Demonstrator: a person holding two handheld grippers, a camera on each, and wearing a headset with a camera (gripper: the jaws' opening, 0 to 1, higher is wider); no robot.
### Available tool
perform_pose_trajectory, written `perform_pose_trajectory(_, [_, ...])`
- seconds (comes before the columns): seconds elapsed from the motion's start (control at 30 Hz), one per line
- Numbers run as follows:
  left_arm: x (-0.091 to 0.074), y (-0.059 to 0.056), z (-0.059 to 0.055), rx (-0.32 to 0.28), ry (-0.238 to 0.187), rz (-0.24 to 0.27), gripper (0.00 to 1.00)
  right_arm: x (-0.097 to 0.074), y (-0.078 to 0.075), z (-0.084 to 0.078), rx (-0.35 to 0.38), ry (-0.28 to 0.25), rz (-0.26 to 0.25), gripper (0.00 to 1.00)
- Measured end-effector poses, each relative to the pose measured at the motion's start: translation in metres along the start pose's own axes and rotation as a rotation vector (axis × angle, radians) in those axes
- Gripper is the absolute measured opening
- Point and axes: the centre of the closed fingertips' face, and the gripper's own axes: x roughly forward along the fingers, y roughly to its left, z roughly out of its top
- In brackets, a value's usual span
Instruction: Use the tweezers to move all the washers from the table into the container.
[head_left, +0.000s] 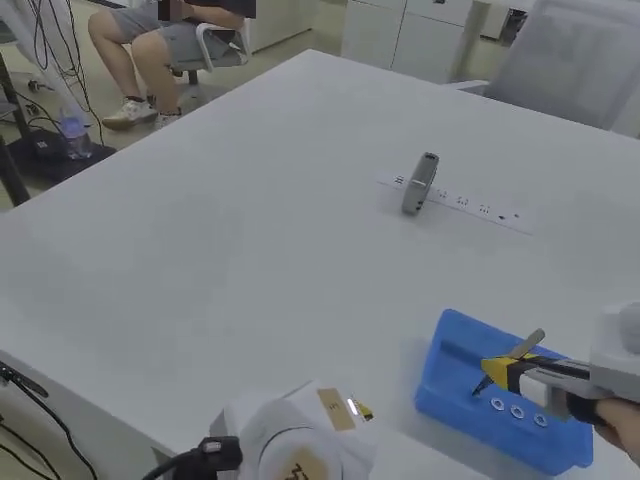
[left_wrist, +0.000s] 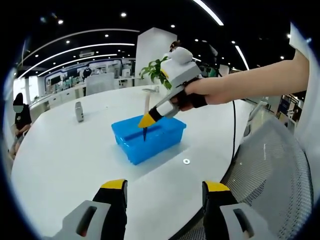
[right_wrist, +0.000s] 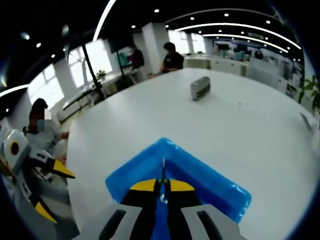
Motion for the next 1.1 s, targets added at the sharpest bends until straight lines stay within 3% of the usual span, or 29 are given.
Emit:
perform_pose_trajectory(0.27, [0.000,0.000,-0.001,0.002,0.003,-0.002,0.60,-0.004,0.002,0.001,-0.021,-0.008,-0.003,0.04])
perform_pose_trajectory(0.43, [0.000,0.000,-0.001,0.000,0.004,-0.003,0.60,-0.014,0.006,0.013,-0.031,-0.060,0.010,0.04])
perform_pose_trajectory(0.77, [0.000,-0.002,-0.001,0.006,0.007,-0.010,0.59,-0.045,0.032,0.022,-0.062,-0.138,0.050,0.04])
perform_pose_trajectory(1.1, [0.001,-0.003,-0.001,0.010,0.009,-0.016,0.59,-0.065,0.054,0.006,-0.046,-0.147,0.110,0.04])
